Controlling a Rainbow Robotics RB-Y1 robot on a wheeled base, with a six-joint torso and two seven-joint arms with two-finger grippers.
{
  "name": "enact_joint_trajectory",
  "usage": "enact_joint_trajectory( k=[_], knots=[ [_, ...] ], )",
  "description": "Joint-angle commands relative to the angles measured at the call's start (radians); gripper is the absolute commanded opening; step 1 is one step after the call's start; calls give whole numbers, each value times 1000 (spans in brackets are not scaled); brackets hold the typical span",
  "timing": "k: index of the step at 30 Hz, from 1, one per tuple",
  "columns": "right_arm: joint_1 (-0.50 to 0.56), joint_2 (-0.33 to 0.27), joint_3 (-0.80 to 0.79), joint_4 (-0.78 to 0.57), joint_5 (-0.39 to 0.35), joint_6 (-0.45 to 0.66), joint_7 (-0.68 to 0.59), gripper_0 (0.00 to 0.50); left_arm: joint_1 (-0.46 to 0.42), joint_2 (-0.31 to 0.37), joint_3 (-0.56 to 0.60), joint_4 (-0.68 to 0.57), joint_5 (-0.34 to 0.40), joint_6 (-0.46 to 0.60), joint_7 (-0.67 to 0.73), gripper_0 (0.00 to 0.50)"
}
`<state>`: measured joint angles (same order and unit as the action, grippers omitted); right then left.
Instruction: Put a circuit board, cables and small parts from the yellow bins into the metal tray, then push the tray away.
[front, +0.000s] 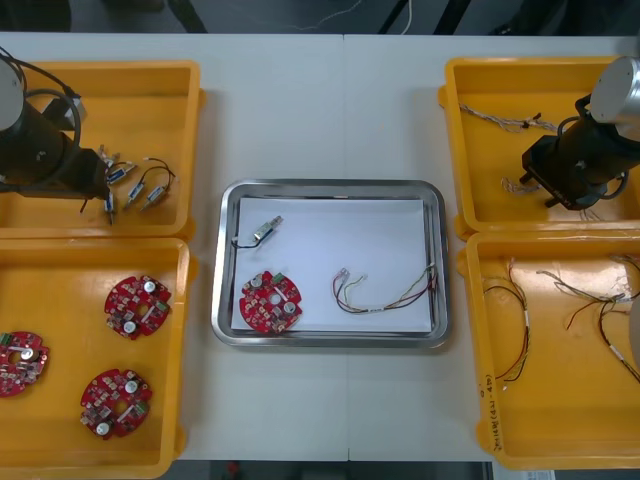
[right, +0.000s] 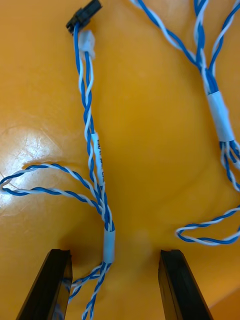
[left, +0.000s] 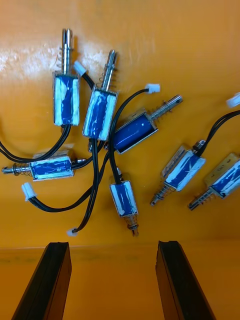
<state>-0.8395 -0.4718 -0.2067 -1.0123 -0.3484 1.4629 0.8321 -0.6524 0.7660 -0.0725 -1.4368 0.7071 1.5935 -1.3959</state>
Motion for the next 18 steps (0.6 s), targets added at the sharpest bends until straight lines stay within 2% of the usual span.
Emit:
enact_joint_trajectory(
  k=[1, 18],
  knots=[
    [13, 16, -27, -34, -11, -24, -51, 500, 16, -16, -32, 33, 9, -43, -28, 500],
    [17, 10, -51, -34, 42, -59, -27, 500, 17, -40, -104, 115, 6, -205, -26, 500]
  ],
)
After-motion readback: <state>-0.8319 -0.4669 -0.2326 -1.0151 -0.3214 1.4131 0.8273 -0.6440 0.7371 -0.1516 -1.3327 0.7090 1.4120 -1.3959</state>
